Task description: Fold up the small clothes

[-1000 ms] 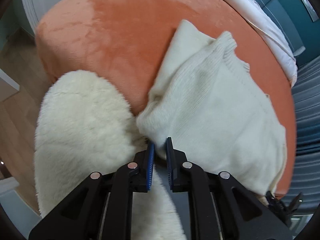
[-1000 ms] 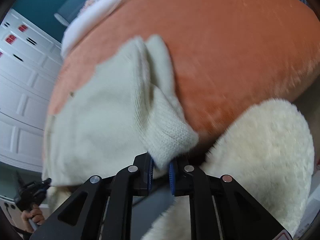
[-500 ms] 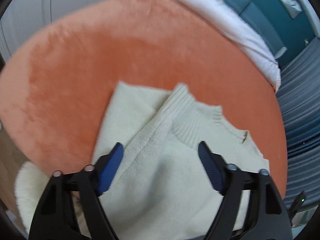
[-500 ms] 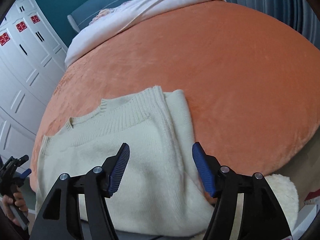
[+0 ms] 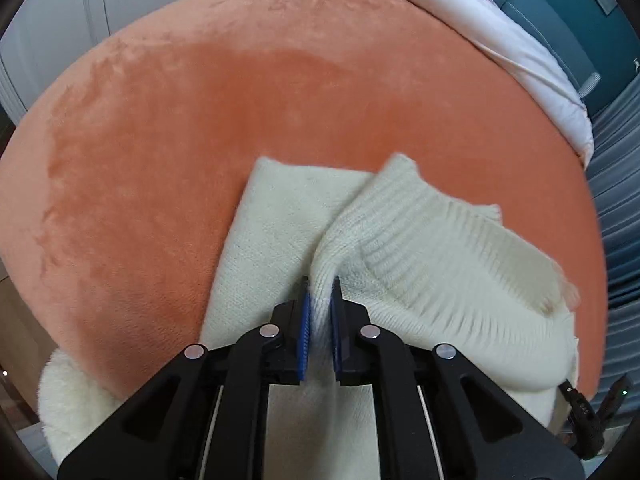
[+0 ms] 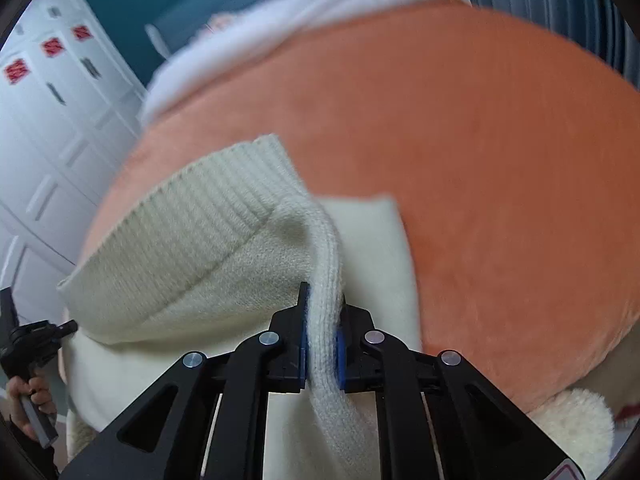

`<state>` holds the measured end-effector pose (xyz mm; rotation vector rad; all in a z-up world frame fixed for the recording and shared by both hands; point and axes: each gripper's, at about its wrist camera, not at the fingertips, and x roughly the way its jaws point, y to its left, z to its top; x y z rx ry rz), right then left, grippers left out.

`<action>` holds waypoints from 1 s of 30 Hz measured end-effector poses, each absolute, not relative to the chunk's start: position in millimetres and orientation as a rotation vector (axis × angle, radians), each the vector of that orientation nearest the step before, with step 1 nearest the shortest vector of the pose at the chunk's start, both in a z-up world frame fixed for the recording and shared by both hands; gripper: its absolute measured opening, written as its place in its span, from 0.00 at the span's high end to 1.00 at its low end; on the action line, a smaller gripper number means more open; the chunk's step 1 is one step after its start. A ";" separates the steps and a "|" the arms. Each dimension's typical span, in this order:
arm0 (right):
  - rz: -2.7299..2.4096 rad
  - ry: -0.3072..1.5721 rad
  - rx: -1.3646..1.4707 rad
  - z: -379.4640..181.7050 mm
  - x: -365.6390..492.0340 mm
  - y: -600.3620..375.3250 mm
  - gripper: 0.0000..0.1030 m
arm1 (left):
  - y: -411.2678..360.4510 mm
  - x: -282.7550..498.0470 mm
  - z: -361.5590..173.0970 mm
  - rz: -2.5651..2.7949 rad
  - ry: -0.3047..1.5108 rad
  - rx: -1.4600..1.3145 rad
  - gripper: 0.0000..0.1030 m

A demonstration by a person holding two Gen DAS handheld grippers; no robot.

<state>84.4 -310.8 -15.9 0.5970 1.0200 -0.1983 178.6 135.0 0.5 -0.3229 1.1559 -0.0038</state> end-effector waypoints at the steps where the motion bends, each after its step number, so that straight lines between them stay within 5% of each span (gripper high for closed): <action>1: -0.201 0.984 0.624 -8.7 79.8 -312.4 0.89 | 130.4 176.5 8.3 0.003 1.142 -0.283 0.90; 4: -0.253 0.884 0.539 39.0 58.9 -302.7 0.84 | 120.1 161.7 41.2 0.008 1.087 -0.193 0.87; 8: -0.172 0.811 0.437 79.0 37.7 -265.4 0.80 | 103.1 133.9 75.4 -0.005 0.986 -0.149 0.66; 16: 0.073 0.959 0.232 56.0 109.3 -175.1 0.84 | 51.1 146.3 55.2 -0.128 1.091 -0.198 0.64; 19: 0.009 0.903 0.254 70.5 113.7 -191.8 0.82 | 58.8 160.7 66.3 -0.102 1.027 -0.183 0.38; 20: -0.038 0.877 0.261 73.0 114.6 -204.5 0.71 | 59.1 165.9 64.9 -0.080 0.999 -0.154 0.33; 21: -0.091 0.862 0.261 72.9 116.9 -215.9 0.56 | 61.5 175.0 61.3 -0.060 1.003 -0.116 0.33; 23: -0.192 0.877 0.263 64.7 124.9 -241.6 0.41 | 64.1 193.1 43.3 -0.074 1.062 -0.080 0.33; 28: -0.230 1.061 0.281 11.2 162.2 -276.8 0.41 | 62.9 213.7 -0.6 -0.057 1.128 0.013 0.47; 30: -0.160 1.081 0.323 4.0 168.2 -282.0 0.81 | 60.7 214.6 -1.2 -0.065 1.100 0.031 0.70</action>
